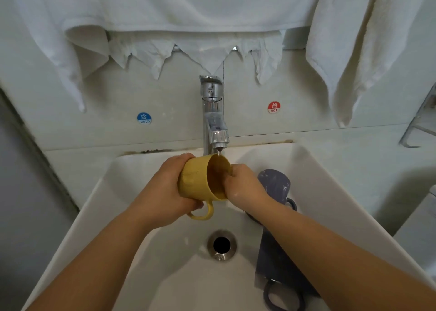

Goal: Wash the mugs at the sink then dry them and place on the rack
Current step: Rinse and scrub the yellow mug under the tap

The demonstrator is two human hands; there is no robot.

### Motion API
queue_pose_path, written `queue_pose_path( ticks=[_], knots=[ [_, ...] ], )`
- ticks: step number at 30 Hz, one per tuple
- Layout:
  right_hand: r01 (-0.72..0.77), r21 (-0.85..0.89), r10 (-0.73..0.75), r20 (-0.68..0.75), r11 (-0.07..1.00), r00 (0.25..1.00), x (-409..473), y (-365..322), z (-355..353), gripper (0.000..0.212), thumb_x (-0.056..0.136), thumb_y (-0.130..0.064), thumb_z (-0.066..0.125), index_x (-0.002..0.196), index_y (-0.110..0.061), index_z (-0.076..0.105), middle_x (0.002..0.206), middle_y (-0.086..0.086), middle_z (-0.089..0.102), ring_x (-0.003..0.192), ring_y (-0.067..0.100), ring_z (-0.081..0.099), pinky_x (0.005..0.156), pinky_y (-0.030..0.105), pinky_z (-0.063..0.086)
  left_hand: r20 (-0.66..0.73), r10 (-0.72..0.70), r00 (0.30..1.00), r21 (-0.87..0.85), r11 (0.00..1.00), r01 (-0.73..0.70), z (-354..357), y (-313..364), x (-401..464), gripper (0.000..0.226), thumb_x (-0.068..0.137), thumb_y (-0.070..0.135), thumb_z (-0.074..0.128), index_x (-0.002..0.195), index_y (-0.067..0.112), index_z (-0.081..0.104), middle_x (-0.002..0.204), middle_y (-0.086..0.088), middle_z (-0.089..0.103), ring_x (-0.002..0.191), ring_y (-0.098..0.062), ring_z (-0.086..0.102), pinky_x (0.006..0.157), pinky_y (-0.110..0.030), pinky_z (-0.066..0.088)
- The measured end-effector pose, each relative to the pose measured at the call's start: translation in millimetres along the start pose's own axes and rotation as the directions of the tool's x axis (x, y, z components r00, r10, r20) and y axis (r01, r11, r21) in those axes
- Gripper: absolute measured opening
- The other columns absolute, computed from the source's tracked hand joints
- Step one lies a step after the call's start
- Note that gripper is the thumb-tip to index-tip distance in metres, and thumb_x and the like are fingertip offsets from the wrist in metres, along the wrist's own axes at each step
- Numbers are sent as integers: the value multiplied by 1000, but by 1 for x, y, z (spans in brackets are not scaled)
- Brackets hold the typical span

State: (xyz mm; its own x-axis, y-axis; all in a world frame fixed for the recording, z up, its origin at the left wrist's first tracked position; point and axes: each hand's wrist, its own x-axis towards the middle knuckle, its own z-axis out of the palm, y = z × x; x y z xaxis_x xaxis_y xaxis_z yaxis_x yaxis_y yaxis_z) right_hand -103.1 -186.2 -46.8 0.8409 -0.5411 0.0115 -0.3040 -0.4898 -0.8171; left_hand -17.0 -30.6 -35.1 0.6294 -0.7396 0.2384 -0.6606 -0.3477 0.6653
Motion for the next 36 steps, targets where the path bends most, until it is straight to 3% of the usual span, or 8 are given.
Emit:
queue_pose_path(
  ticks=[5,12,17,21,24,28,32,36],
  knots=[
    [-37,76,21,197,996,980,-4,-8,-2,12,92,-9,50,85,-19,54,73,2,52,62,15,47,56,23,41,-23,-12,1000,-50,999,11,-3,2,-2,77,58,17,89,119,37,48,111,17,49,100,-3,51,72,-22,48],
    [108,-283,-106,21,953,994,3,2,-4,12,96,-13,47,87,-16,54,73,-2,56,76,21,58,66,27,50,89,10,996,-54,999,-5,1,11,-5,71,60,17,89,104,50,44,110,22,46,96,-2,51,68,-18,48],
    [-11,66,0,156,998,988,-5,-7,-10,14,93,-6,47,102,-9,57,81,7,57,69,18,53,62,28,48,61,-28,998,-89,996,33,-2,8,-5,75,62,15,88,110,48,41,109,23,47,96,-2,51,67,-18,45],
    [-292,325,171,354,899,920,-11,-6,-4,15,88,3,43,84,-12,47,66,5,38,56,12,33,51,24,28,40,-25,999,-63,998,27,-1,7,-5,74,60,15,88,112,44,44,109,21,48,95,-1,51,69,-19,47],
    [-294,155,260,206,943,943,-6,-4,1,22,91,1,42,73,-10,46,60,5,40,51,14,36,45,23,31,48,-2,999,-10,1000,2,3,8,-4,76,58,21,90,116,42,45,110,20,46,97,-2,50,70,-19,46],
    [-88,-156,96,47,984,994,-1,-5,-1,33,96,-9,44,64,-15,44,62,1,45,60,17,48,57,24,41,28,17,999,-6,1000,-17,2,10,-4,75,58,21,90,113,43,44,108,24,45,97,1,49,70,-16,44],
    [-314,343,229,267,885,936,-9,-7,-5,21,92,-4,43,73,-14,46,59,2,39,48,11,33,45,20,28,-35,17,999,-67,998,-19,-1,11,-4,69,58,16,89,104,44,47,102,22,50,91,6,51,67,-17,44],
    [-489,457,264,471,743,842,-15,-7,-2,22,89,-2,43,71,-16,45,58,-2,36,48,6,28,47,17,22,-62,28,998,-17,999,-29,2,10,-4,74,58,21,90,107,47,40,104,26,44,92,7,49,70,-14,40]
  ],
)
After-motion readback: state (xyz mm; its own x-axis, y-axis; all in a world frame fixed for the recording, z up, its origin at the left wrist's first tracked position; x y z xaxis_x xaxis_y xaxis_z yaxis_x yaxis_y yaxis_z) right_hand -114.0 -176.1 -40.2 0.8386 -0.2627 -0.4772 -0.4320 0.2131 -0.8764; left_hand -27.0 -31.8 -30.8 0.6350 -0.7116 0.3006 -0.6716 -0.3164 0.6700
